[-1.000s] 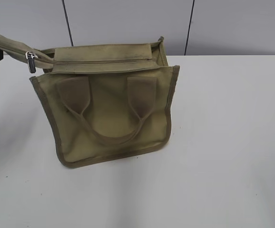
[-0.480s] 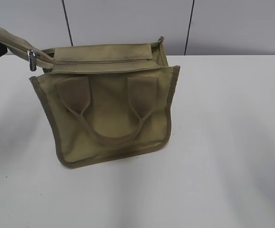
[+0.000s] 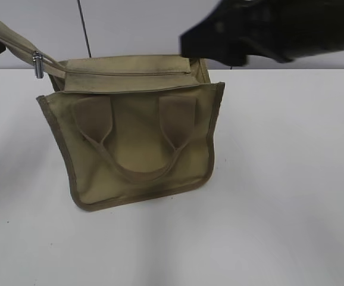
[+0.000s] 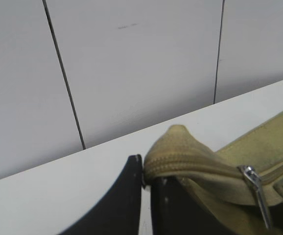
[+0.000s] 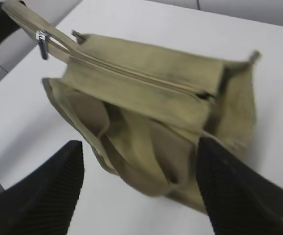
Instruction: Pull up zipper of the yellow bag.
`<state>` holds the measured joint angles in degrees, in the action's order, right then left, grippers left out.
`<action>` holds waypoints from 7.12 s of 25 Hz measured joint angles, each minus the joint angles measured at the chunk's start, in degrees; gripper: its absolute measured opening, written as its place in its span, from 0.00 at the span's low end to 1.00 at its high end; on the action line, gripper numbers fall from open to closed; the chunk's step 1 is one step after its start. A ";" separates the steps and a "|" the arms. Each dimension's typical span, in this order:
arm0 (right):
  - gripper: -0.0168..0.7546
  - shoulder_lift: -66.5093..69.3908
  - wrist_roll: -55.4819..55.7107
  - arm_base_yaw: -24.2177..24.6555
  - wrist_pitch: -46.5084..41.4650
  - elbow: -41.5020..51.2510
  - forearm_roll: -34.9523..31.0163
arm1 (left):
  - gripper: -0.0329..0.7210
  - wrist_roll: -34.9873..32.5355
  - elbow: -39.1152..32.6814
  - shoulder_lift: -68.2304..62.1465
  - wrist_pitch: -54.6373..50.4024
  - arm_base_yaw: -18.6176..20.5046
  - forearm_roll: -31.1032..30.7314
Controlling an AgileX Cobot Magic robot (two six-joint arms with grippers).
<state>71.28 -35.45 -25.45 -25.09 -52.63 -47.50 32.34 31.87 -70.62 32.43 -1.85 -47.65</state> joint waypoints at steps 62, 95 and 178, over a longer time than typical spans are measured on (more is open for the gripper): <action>0.00 43.05 17.48 -21.87 20.22 -32.64 -0.41 | 0.05 3.46 0.00 0.61 0.79 0.00 -2.17; 0.00 42.88 16.89 -21.76 17.46 -32.71 -0.83 | 0.05 3.57 0.00 0.65 1.63 0.00 -2.32; 0.74 31.15 9.60 6.88 -33.11 -37.77 18.66 | 0.76 10.82 0.00 -2.58 -43.82 -14.91 8.09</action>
<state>102.43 -25.86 -18.57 -58.21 -90.40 -28.84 43.16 31.87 -73.20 -11.39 -16.76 -39.56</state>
